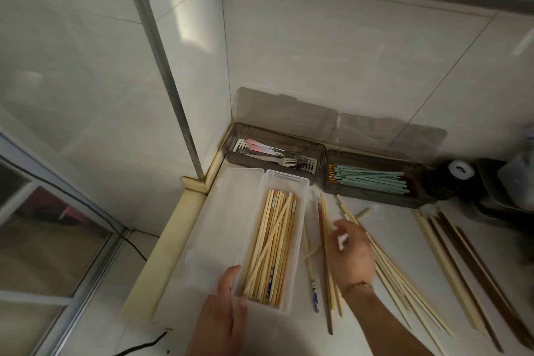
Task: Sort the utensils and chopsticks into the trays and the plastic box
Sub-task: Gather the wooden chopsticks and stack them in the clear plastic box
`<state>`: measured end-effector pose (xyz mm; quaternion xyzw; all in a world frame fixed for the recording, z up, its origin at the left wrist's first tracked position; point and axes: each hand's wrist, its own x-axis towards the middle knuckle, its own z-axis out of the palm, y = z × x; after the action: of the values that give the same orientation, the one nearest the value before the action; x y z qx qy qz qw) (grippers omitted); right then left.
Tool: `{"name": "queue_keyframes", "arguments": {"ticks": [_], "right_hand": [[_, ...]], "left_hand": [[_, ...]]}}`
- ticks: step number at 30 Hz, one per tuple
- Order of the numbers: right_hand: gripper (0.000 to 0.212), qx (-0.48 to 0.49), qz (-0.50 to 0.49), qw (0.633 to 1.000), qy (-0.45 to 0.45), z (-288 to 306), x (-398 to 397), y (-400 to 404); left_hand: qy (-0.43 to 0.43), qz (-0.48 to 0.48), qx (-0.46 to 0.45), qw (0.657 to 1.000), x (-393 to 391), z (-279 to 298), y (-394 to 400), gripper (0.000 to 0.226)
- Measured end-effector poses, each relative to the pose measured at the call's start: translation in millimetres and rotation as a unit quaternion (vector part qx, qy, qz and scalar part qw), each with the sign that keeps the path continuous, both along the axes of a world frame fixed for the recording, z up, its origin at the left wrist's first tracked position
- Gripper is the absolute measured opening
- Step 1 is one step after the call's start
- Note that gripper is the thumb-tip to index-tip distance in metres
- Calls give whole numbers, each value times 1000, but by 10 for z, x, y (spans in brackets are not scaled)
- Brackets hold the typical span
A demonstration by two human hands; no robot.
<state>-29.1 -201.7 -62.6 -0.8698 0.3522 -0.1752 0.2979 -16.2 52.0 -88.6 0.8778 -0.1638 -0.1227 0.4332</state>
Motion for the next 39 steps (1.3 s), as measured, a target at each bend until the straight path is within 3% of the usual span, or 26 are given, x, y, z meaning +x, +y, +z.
{"name": "queue_keyframes", "arguments": {"ticks": [2, 4, 12, 15, 19, 21, 25, 27, 29, 33, 35, 39], "right_hand": [[8, 55, -7, 990, 130, -58, -94, -143], [17, 81, 20, 974, 212, -81, -144, -191], [13, 122, 36, 963, 237, -73, -130, -243], [22, 126, 17, 972, 198, -9, -140, -286], [11, 139, 7, 988, 69, 237, -40, -213], [17, 136, 7, 991, -4, 410, 53, -86], [26, 107, 143, 981, -79, 617, 227, 300], [24, 25, 225, 973, -42, 572, 301, 457], [20, -107, 286, 951, 55, 443, 391, 534], [35, -178, 346, 869, 307, 269, 507, 592], [39, -213, 362, 845, 331, 241, 538, 590], [40, -204, 370, 853, 306, 232, 522, 561]], "left_hand": [[3, 0, -6, 1000, 14, 32, -12, 54], [12, -1, -15, 1000, 23, 54, -25, 56], [18, -11, 4, 1000, 35, 69, -27, 58], [20, -18, 15, 1000, 28, 52, -24, 58], [28, -18, 14, 999, 25, 12, -5, 59], [42, -19, 4, 999, 35, 16, -8, 60], [51, -22, 4, 998, 46, -6, -16, 58], [51, -19, 6, 998, 51, 4, -25, 59], [59, -9, 10, 998, 60, 27, -36, 61], [50, -2, 19, 999, 50, 40, -31, 66], [47, 0, 17, 999, 51, 48, -31, 66], [53, -2, 25, 998, 45, 67, -36, 67]]}}
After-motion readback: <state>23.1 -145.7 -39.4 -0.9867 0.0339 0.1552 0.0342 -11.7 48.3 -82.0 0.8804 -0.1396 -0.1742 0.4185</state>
